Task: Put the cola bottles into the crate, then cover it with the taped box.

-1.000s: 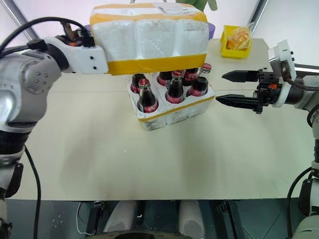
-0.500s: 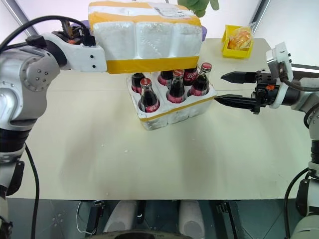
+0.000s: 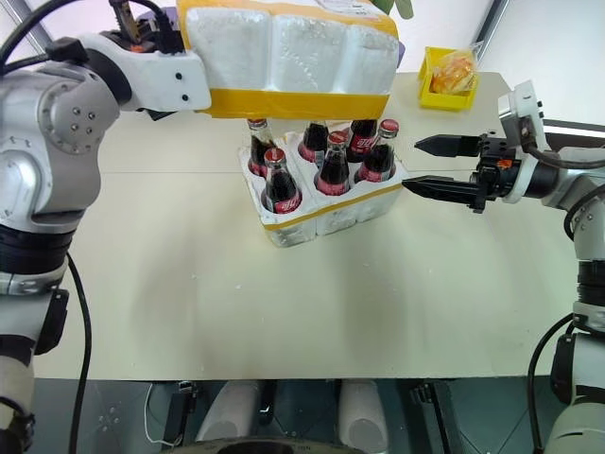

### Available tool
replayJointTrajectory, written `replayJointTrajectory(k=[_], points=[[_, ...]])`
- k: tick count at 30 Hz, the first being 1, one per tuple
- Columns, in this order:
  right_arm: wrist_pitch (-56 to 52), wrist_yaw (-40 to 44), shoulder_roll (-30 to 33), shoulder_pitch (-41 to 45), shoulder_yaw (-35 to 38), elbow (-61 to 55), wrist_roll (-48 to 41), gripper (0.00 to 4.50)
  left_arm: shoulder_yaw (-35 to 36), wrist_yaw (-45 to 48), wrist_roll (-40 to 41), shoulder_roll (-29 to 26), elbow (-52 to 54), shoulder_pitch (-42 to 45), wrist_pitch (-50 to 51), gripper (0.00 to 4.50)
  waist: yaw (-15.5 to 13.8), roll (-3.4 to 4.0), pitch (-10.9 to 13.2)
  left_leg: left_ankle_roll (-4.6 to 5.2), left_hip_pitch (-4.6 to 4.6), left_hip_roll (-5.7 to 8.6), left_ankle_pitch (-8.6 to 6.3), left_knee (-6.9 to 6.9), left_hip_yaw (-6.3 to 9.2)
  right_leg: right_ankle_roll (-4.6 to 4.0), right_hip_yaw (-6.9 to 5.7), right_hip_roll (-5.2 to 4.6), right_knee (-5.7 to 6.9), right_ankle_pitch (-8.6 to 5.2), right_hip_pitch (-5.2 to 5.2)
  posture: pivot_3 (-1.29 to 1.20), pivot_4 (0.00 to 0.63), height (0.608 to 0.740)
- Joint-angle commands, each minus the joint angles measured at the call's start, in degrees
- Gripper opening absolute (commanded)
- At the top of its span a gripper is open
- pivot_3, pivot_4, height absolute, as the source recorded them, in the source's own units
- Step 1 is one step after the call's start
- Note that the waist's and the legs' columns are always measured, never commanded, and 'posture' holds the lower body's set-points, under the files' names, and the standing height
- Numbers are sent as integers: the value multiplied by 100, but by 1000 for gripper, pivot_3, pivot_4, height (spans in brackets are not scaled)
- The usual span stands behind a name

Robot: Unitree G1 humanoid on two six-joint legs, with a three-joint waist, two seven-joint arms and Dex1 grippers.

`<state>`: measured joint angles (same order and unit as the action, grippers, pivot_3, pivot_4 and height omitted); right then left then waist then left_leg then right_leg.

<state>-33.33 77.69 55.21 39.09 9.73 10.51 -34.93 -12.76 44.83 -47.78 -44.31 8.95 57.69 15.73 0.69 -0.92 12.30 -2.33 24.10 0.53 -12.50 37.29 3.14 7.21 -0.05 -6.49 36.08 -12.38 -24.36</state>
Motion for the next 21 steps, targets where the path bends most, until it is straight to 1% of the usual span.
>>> replayJointTrajectory(k=[1, 4, 16, 18, 21], points=[[55, 25, 69, 170, 177, -31, -48, 4500, 162, -76, -98, -122, 126, 49, -37, 513, 6, 0, 0, 0, 0, 0, 0, 0, 0, 0, 0, 0, 0, 0, 0, 0, 150, 740], [70, 27, 78, 185, 185, 0, -37, 4500, 249, -62, -93, -176, 155, -26, 15, 513, 15, 0, 0, 0, -2, 0, 0, -2, 0, 0, 0, 0, 1, 0, 0, 0, 150, 740], [121, 55, 56, 231, 144, 44, 21, 4500, 320, -259, -114, -217, -223, 558, 77, 513, 18, 0, 0, 0, -1, 0, 0, -2, 0, 0, 0, 0, 0, 0, 0, 0, 150, 740], [119, 61, 89, 210, 152, 43, 35, 4500, 326, -209, -52, -168, -220, 597, 147, 513, 21, 0, 0, 0, -2, 0, 0, -2, 0, 0, 0, 0, 0, 0, 0, 0, 150, 740], [161, 90, 167, 174, 180, 84, 84, 4500, 309, 111, 176, 102, 3, 560, 462, 513, 27, 0, 0, 0, -3, 0, 0, -2, 0, 0, 0, 0, 2, 0, 0, 0, 150, 740]])
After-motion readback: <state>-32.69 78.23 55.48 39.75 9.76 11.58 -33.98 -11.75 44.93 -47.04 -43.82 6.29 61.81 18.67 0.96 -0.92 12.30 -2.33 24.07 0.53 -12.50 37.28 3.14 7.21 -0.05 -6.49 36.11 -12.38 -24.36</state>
